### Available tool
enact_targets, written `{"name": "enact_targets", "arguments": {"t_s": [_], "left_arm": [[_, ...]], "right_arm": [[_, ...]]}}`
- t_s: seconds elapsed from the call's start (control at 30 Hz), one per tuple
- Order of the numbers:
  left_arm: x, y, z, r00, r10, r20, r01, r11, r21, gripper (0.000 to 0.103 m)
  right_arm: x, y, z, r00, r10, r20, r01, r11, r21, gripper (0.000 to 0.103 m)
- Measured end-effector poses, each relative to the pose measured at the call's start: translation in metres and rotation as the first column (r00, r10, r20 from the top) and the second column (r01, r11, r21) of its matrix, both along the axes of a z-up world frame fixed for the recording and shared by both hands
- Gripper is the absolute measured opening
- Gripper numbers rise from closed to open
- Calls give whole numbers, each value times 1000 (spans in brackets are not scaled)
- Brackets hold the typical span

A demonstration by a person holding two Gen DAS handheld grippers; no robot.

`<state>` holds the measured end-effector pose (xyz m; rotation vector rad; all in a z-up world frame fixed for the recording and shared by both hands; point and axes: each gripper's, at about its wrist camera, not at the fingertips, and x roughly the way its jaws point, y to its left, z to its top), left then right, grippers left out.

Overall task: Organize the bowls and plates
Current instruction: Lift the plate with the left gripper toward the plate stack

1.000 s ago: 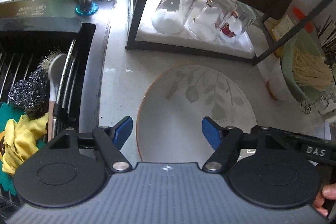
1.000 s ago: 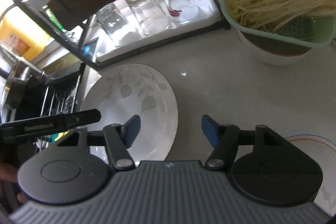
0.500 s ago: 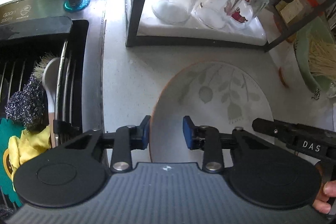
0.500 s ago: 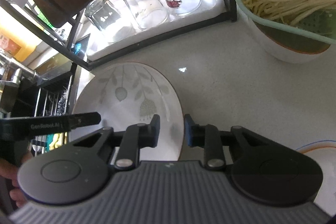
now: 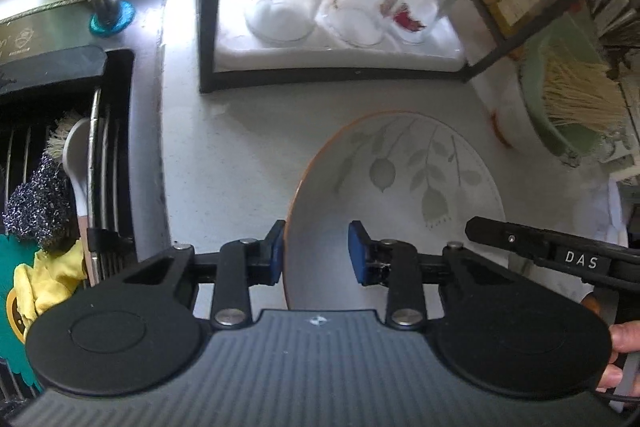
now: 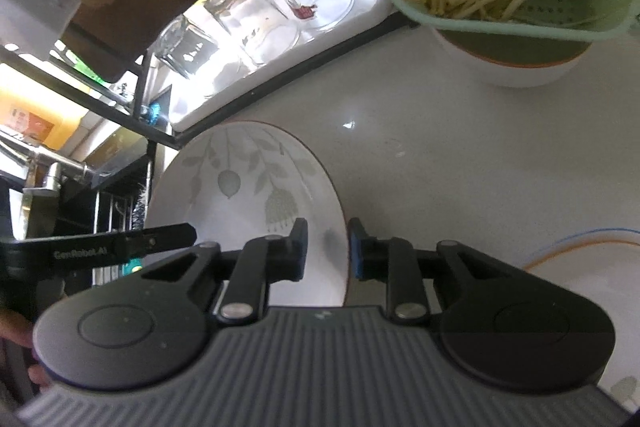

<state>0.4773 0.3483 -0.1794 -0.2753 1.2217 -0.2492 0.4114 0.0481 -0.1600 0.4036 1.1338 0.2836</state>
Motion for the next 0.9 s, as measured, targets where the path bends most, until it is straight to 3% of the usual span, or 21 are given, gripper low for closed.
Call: {"name": "enact_targets", "arguments": {"t_s": [0.27, 0.47, 0.9], "left_arm": [[-10, -9, 36, 998, 8, 60, -1, 993, -116, 37], [-28, -32, 53, 995, -56, 86, 67, 990, -126, 37], [-55, -80, 58, 982, -157, 103, 172, 971, -167, 37]], "right_arm": [[-30, -30, 24, 998, -52, 20, 50, 996, 74, 25], [-57, -52, 40, 995, -99, 32, 96, 991, 89, 25], [-105, -101, 56, 974, -208, 86, 201, 976, 77, 25]]}}
